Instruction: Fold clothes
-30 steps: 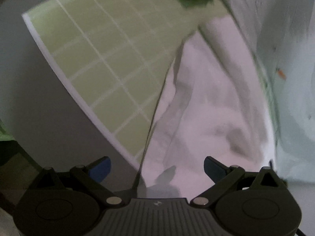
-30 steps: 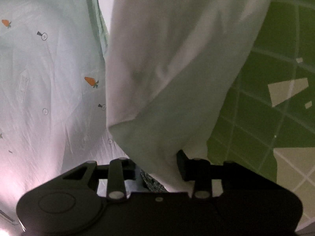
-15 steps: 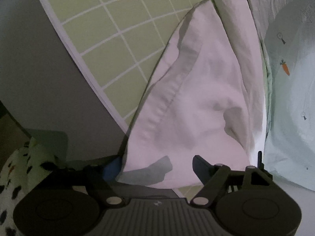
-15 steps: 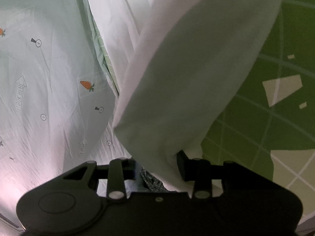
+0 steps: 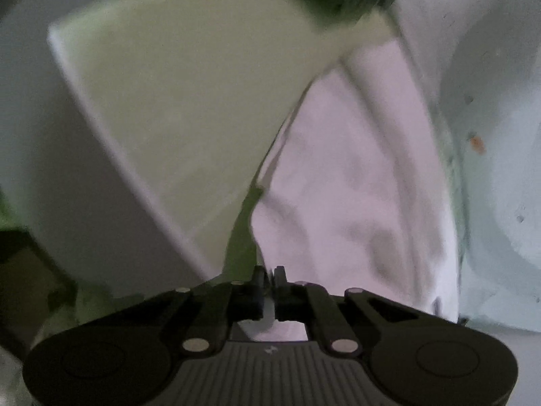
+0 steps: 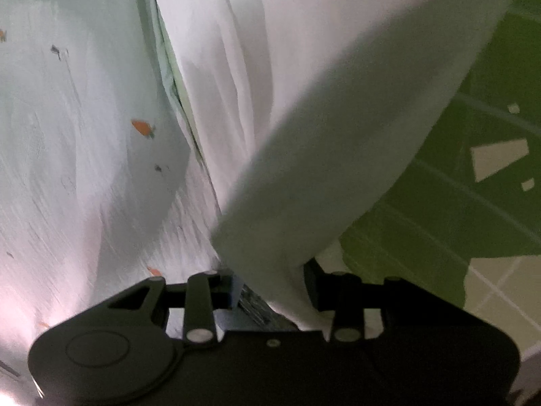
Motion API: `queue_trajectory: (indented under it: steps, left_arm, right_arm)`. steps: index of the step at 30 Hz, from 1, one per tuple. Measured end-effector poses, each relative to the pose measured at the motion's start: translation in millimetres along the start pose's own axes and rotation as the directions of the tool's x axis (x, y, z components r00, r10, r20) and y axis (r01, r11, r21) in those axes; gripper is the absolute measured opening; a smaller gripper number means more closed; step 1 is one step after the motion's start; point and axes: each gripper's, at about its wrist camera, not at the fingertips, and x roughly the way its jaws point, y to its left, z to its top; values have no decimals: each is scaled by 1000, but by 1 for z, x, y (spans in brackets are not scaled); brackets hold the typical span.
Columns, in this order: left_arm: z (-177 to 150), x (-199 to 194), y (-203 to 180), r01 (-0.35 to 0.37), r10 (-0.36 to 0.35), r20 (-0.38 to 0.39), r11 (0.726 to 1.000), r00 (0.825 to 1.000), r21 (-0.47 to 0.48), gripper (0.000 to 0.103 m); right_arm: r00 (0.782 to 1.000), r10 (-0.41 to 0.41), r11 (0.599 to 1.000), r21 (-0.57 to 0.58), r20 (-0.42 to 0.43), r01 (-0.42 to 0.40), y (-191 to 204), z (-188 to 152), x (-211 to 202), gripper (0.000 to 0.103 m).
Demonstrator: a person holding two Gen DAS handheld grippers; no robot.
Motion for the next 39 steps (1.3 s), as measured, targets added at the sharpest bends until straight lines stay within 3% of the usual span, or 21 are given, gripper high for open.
queue_trajectory:
  steps: [3, 6, 11, 14, 18, 19, 20, 22, 24, 26, 28, 30, 32, 34, 36, 39]
  left_arm:
    - [22, -18, -14, 58, -60, 86, 998, 995, 22, 3]
    - [42, -21, -30, 90, -95, 125, 995, 988, 47, 3]
    - [60, -4, -43, 92, -98, 83, 993, 992, 69, 3]
    - [61, 13, -51, 118, -121, 45, 992, 992, 52, 3]
    - [72, 31, -75, 112, -117, 53, 990, 992, 85, 3]
    - [78, 33, -82, 118, -125, 65, 989, 990, 92, 3]
    - [84, 35, -87, 142, -149, 84, 986, 985, 83, 3]
    - [97, 40, -98, 189, -196, 122, 980, 973, 66, 4]
    - [106, 43, -100, 200, -199, 158, 980, 967, 10, 5]
    - [110, 43, -100, 186, -179, 187, 982, 966, -22, 15]
    - [104, 34, -94, 158, -152, 204, 987, 967, -11, 54]
    - [95, 28, -89, 127, -124, 203, 992, 971, 0, 71]
    - [83, 25, -85, 94, -95, 187, 995, 978, 11, 73]
    - [71, 23, -82, 62, -65, 171, 998, 983, 23, 84]
    - [59, 21, -78, 30, -36, 155, 999, 987, 35, 87]
    - [52, 47, -97, 21, -25, 71, 998, 997, 62, 93]
  right_arm:
    - [999, -31, 999, -39, -23, 30, 3, -1, -6, 44]
    - [998, -60, 994, -86, -1, 60, -1, -6, -17, 55]
    - [996, -42, 999, -25, 82, 44, -21, -7, -54, 61]
    - [996, -41, 998, -34, 80, 44, -25, -2, -57, 69]
    - [997, -48, 997, -63, 68, 52, -31, 1, -54, 68]
    - [997, -49, 996, -70, 65, 54, -32, 2, -54, 61]
    - [997, -30, 997, -69, 69, 35, -32, 4, -55, 54]
    - [995, 39, 998, -54, 96, -34, -28, 11, -60, 53]
    - [989, 64, 997, -38, 133, -60, -24, 19, -62, 53]
    - [987, 55, 998, -22, 151, -52, -23, 24, -67, 53]
    - [986, 50, 999, -18, 157, -47, -25, 25, -69, 55]
    - [987, 44, 999, -14, 155, -43, -31, 25, -70, 56]
    - [988, 34, 999, -7, 150, -33, -37, 24, -71, 56]
    - [990, 12, 1000, 4, 138, -13, -45, 24, -72, 56]
    - [991, -12, 1000, 6, 130, 12, -48, 25, -68, 56]
    - [991, -32, 999, 7, 127, 31, -43, 28, -59, 57]
